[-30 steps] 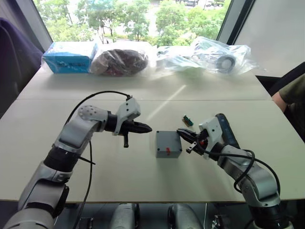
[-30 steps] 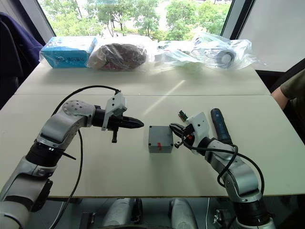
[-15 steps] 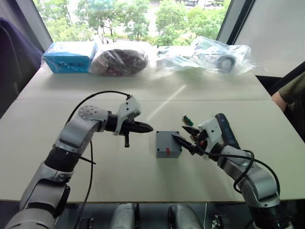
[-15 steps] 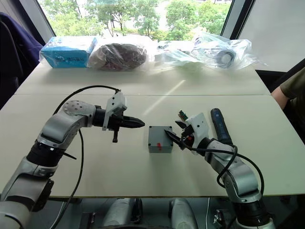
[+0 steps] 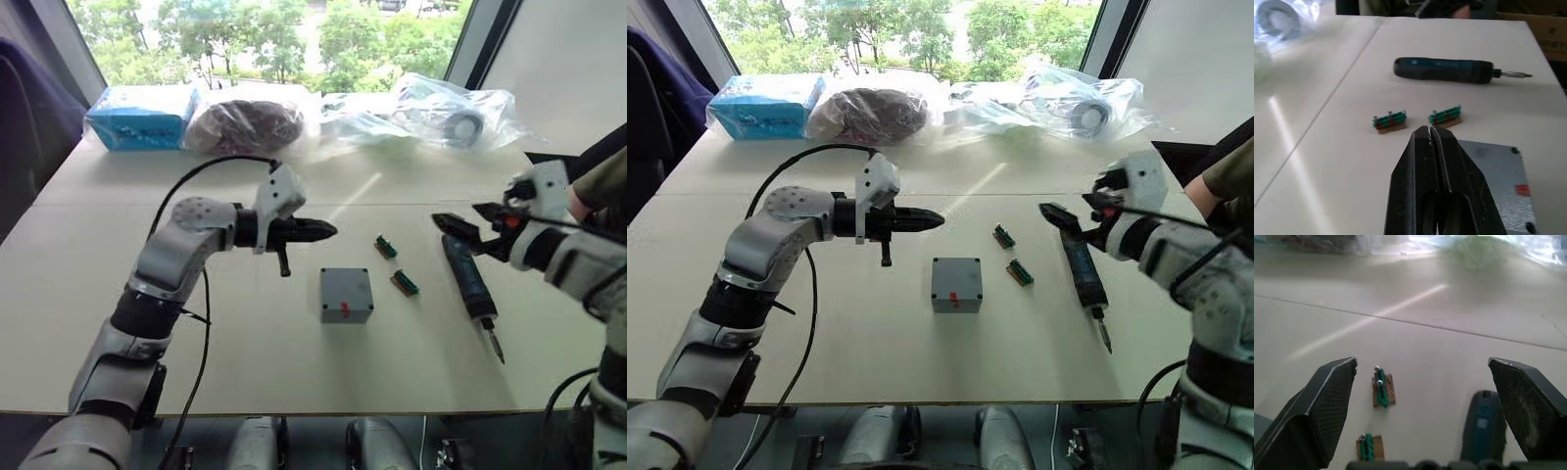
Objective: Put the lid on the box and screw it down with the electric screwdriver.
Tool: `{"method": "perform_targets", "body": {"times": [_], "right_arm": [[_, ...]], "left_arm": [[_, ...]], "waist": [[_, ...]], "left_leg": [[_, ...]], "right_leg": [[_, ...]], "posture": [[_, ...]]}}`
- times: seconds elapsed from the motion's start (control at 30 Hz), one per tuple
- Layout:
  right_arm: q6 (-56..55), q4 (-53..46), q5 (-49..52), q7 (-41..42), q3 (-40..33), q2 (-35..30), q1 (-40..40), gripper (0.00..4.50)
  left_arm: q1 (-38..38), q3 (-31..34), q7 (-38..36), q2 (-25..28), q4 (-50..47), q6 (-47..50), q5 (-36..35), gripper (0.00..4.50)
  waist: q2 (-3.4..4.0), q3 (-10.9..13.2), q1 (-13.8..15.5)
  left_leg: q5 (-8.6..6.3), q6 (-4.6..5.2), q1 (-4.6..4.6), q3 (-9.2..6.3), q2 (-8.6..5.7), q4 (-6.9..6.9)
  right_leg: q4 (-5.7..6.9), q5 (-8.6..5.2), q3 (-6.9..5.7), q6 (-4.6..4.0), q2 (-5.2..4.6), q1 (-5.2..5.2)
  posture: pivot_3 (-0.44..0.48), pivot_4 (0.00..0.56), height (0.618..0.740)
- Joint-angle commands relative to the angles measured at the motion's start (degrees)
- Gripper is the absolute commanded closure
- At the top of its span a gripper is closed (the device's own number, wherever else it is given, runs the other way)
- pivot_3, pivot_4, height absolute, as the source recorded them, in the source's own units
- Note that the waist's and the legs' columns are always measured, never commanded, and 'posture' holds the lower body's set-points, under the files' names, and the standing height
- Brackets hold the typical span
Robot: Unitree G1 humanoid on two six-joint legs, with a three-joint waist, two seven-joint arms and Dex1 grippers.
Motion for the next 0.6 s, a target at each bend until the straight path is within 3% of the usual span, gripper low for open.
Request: {"method": "perform_targets", "body": {"times": [0.03, 0.23, 0.6], "right_arm": [[7.9, 3.1, 2.9, 6.9, 6.6, -10.5, 1.3, 0.03], [7.4, 8.3, 2.9, 16.7, 16.7, -17.7, 2.0, 0.03], [3.6, 20.1, -2.8, 24.8, 30.4, -18.8, -4.4, 0.03]], "left_arm": [[-0.6, -1.6, -4.3, 1.6, -2.0, -0.4, -0.9, 4.5], [3.8, -6.6, -7.2, 2.7, -5.4, -6.4, 2.5, 4.5], [6.4, -5.6, -5.5, 3.3, -12.4, -4.5, 0.5, 4.5]], "waist": [[0.02, 0.0, 0.0], [0.05, 0.0, -0.8], [0.04, 0.0, -0.4]], "left_leg": [[0.0, 0.01, -0.02, 0.0, -0.02, -0.1], [-0.06, 0.1, -0.04, 0.11, -0.01, -0.12], [-0.06, 0.1, -0.1, 0.12, -0.01, -0.06]], "right_leg": [[-0.06, 0.0, 0.01, -0.01, -0.02, -0.02], [-0.13, 0.0, 0.25, 0.01, 0.01, -0.1], [-0.1, 0.0, 0.28, -0.01, -0.02, -0.18]], "posture": [[0.0, 0.15, 0.74], [0.0, 0.15, 0.74], [0.0, 0.15, 0.74]]}}
